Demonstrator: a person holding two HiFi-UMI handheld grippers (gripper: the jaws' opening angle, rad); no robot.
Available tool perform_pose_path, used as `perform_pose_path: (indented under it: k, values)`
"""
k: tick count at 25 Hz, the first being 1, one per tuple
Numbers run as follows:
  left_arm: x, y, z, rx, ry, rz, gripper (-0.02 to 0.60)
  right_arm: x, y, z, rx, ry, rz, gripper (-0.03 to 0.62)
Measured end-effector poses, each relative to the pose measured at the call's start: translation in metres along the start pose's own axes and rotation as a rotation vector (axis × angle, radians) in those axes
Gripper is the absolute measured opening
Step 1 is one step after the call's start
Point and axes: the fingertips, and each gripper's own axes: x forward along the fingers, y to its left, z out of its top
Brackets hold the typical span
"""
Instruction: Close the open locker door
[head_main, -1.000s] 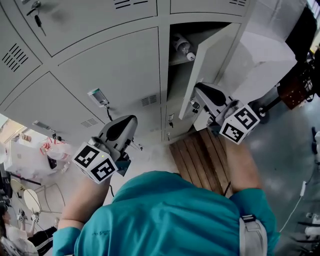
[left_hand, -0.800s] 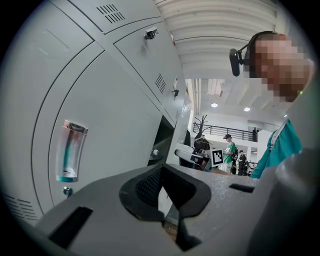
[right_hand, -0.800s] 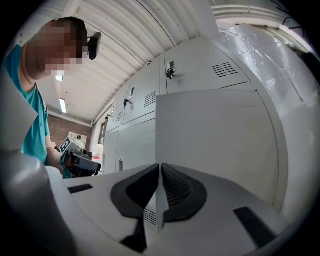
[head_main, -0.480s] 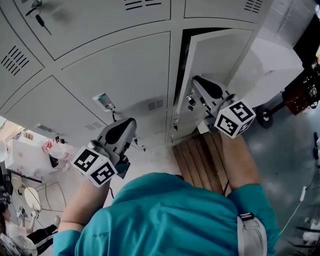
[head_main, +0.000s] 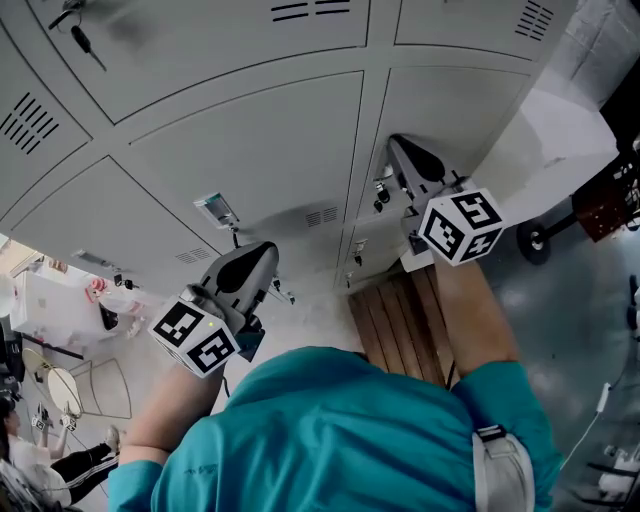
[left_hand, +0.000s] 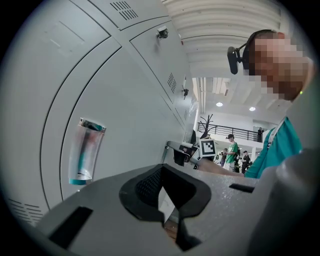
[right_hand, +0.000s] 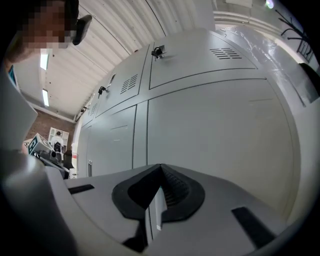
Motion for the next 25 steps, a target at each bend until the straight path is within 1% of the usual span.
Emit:
perform_pose_path:
  k: [9,20,25]
  values:
    - [0.000,0.007,0.003,-0.010,-0.014,0.002,0.005,0.004,-0.003,0.001,0.038,-0.003,-0.045,0.002]
    - [0.004,-0.010,0.005,-0.007,-0.022,-0.024,0.003,0.000,0.000,0.000,0.037,0.034,-0.015,0.002]
    - [0.002,-0.018,0.006,0.000,-0.028,-0.025,0.003,-0.005,0.007,0.001,0.017,0.036,-0.007,0.002]
